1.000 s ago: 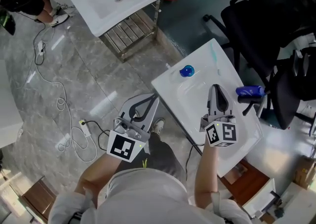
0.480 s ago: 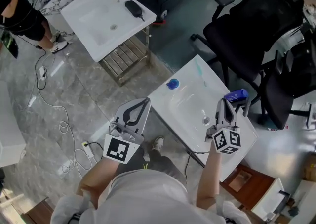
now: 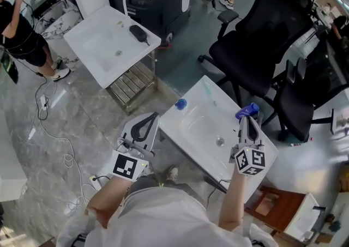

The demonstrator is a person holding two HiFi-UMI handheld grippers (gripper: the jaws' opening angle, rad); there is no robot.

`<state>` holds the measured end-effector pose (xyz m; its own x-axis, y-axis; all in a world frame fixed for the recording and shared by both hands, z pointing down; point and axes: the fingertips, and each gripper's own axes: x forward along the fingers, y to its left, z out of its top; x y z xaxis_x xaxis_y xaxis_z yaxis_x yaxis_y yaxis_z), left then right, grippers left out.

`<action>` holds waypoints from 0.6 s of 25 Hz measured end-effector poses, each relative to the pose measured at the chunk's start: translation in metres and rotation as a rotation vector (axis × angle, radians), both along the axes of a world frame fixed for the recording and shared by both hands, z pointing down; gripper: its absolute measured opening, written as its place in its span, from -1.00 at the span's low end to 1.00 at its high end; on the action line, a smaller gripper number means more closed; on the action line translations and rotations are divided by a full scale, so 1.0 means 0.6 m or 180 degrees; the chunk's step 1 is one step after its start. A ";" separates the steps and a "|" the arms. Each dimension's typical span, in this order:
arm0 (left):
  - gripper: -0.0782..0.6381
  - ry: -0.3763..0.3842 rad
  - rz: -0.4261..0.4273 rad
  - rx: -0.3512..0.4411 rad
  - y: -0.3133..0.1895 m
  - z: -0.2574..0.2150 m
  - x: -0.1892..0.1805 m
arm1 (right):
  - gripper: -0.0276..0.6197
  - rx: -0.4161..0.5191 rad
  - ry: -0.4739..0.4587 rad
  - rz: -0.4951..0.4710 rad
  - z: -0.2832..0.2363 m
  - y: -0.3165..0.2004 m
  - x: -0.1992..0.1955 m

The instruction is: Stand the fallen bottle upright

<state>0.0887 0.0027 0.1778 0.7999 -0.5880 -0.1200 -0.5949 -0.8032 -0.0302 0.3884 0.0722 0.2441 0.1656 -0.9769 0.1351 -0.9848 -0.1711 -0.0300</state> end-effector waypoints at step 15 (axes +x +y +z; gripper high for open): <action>-0.73 0.0080 -0.0157 0.0372 -0.022 -0.100 -0.105 | -0.75 0.0480 0.0131 -0.0455 -0.169 -0.027 -0.109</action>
<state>0.0260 -0.0104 0.1179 0.7662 -0.6074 -0.2097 -0.6354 -0.7648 -0.1066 0.3232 0.0562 0.1427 0.0263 -0.9995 -0.0184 -0.9996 -0.0262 -0.0041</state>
